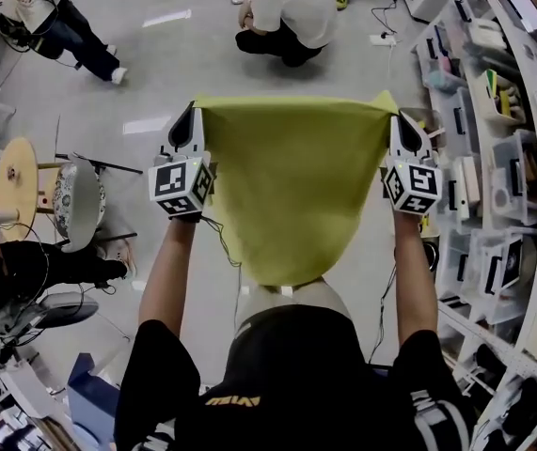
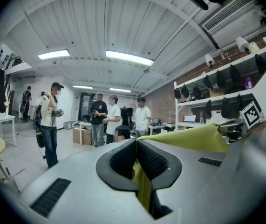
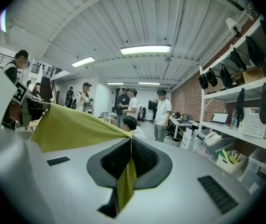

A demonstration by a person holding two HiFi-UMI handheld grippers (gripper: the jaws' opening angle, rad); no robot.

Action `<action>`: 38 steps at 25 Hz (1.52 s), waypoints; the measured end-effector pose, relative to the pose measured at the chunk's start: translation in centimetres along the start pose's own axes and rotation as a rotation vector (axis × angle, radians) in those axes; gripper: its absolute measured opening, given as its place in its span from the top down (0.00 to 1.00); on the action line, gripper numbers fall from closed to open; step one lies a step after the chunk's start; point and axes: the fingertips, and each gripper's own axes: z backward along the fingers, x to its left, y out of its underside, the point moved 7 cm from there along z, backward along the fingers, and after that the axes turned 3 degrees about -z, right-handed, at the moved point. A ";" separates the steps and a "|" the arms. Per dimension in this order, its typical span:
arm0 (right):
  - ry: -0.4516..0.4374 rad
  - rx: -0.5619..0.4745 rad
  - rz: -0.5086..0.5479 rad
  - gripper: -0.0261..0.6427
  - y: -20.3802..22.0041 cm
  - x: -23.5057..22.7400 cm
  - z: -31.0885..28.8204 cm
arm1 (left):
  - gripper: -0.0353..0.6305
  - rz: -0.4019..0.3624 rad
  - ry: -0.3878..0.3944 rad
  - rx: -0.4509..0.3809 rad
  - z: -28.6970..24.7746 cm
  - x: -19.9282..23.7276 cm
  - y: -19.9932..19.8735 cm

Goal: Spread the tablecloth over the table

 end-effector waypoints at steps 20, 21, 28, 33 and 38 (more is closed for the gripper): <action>-0.027 0.099 -0.030 0.95 3.1 -2.5 -14.0 | 0.92 -0.061 -0.038 0.182 -14.0 3.5 5.4; -0.022 0.114 -0.031 0.95 3.4 -2.5 -15.1 | 0.92 -0.052 -0.045 0.205 -15.1 3.7 6.0; 0.005 0.242 -0.020 0.95 7.3 -2.6 -21.5 | 0.86 -0.088 -0.111 0.367 -20.4 5.1 10.3; 0.037 0.308 -0.061 0.72 10.5 -2.6 -23.2 | 0.64 -0.128 -0.154 0.482 -21.4 5.4 14.0; 0.040 0.379 -0.084 0.70 13.3 -2.3 -23.3 | 0.64 -0.168 -0.155 0.582 -21.5 4.9 16.9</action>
